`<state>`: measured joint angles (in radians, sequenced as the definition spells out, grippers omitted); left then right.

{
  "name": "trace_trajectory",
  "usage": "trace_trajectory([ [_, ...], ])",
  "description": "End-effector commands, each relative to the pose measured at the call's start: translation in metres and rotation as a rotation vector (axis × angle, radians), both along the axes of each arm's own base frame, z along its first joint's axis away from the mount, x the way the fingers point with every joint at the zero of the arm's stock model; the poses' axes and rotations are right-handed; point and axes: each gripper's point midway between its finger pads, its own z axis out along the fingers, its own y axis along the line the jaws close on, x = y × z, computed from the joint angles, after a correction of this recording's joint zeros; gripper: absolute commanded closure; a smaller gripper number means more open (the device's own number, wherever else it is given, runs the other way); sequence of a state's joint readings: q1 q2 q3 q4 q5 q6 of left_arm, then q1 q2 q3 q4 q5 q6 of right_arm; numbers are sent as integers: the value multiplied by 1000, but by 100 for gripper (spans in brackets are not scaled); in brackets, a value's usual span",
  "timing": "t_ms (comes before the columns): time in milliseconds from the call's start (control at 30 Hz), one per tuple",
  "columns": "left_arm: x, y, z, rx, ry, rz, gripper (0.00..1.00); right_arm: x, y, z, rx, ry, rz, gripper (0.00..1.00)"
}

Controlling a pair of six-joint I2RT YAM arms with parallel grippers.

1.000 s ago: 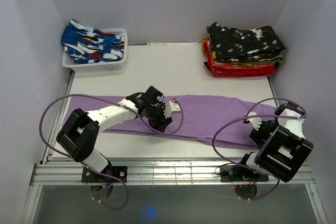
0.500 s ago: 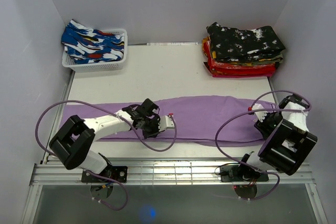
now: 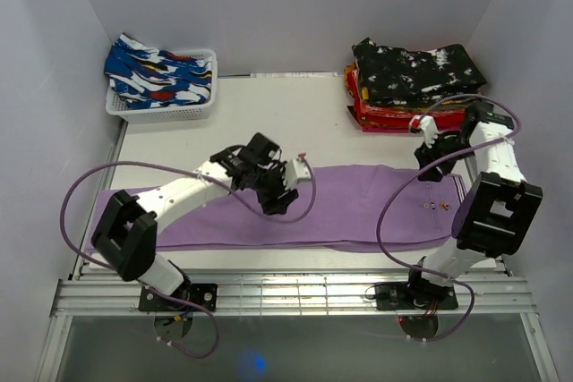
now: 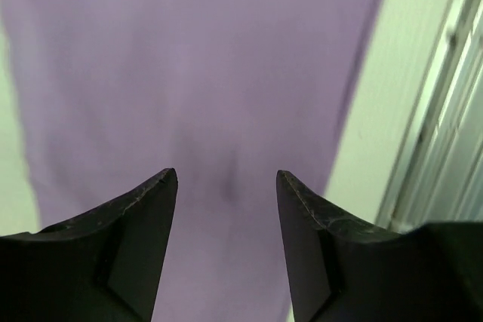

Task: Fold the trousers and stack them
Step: Fold the trousers

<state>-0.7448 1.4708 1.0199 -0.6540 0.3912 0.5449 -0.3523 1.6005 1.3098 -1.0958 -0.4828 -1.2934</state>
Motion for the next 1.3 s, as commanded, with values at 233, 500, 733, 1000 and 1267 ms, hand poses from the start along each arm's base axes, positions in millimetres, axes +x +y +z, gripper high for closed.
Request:
trace_trajectory([
  [233,135,-27,39,-284,245,401,30,80,153,-7,129,-72,155,52],
  [500,163,-35,23,-273,271,427,27,99,205,-46,108,-50,260,42],
  [733,165,-25,15,-270,314,484,18,90,220,-74,118,22,328,57],
  [1000,180,-10,33,-332,325,568,22,54,227,-33,182,-24,429,92],
  [1267,171,-7,39,-356,305,555,27,12,227,-18,167,-82,515,92],
])
